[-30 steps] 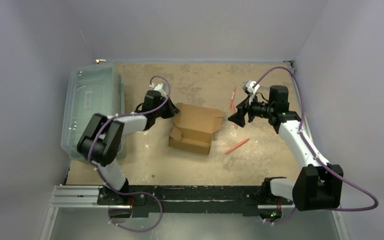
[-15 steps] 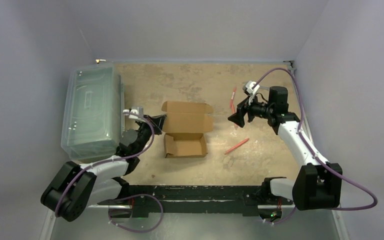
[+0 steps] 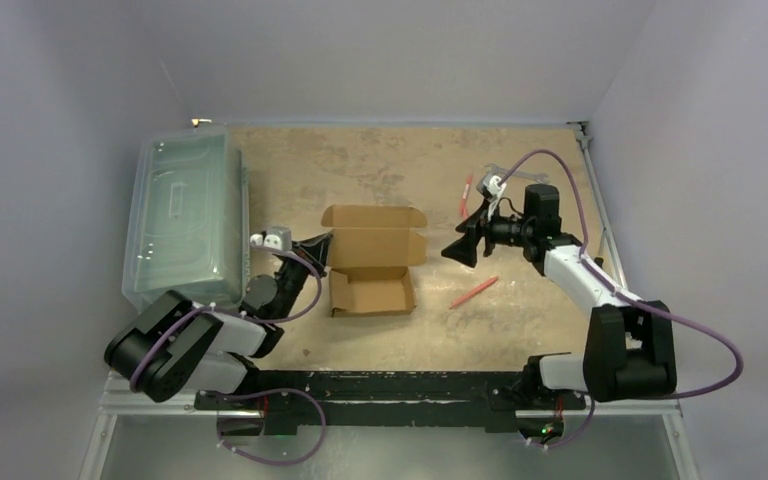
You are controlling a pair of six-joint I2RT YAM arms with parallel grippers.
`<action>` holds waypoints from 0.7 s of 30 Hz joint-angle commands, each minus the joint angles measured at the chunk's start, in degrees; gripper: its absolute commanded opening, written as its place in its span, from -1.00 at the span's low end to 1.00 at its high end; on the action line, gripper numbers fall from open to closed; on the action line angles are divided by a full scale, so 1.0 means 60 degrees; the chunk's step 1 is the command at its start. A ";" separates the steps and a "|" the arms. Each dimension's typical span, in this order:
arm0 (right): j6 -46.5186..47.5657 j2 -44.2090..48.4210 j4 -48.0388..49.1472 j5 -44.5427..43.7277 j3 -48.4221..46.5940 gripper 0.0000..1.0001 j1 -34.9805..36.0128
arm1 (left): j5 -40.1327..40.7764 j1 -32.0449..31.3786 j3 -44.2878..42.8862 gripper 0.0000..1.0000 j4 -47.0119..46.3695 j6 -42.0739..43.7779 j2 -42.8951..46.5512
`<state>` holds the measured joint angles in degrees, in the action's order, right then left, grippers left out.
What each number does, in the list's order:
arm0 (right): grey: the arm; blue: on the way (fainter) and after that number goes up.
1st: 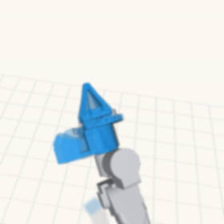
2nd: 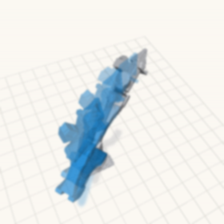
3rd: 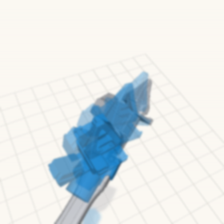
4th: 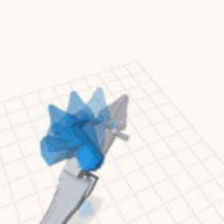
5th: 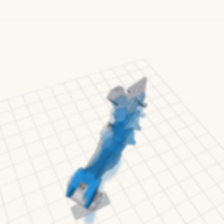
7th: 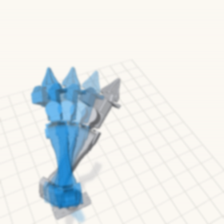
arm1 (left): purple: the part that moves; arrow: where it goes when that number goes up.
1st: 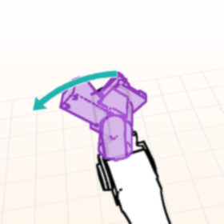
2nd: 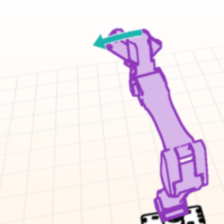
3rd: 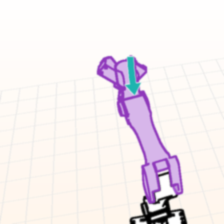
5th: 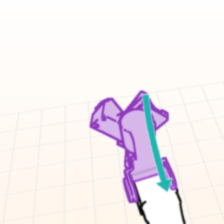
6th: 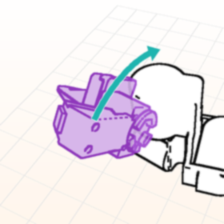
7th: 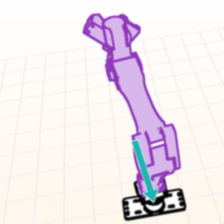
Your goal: Fold the paper box
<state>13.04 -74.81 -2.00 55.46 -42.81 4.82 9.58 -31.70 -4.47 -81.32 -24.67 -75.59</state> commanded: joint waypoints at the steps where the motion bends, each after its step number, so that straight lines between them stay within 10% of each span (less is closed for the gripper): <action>1: -0.1356 -0.0459 0.1891 0.0860 0.0146 0.88 0.0292 | -0.0411 -0.0142 -0.0527 -1.00 -0.2738 0.0388 -0.0882; 21: -0.3037 -0.2003 0.3185 0.1026 -0.0913 0.56 0.1156 | -0.1420 -0.0567 -0.1151 -1.00 -0.2456 0.0161 -0.1089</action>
<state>-2.85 -87.39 13.41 59.53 -45.69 11.35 3.11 -34.54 -9.67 -83.99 -23.09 -82.74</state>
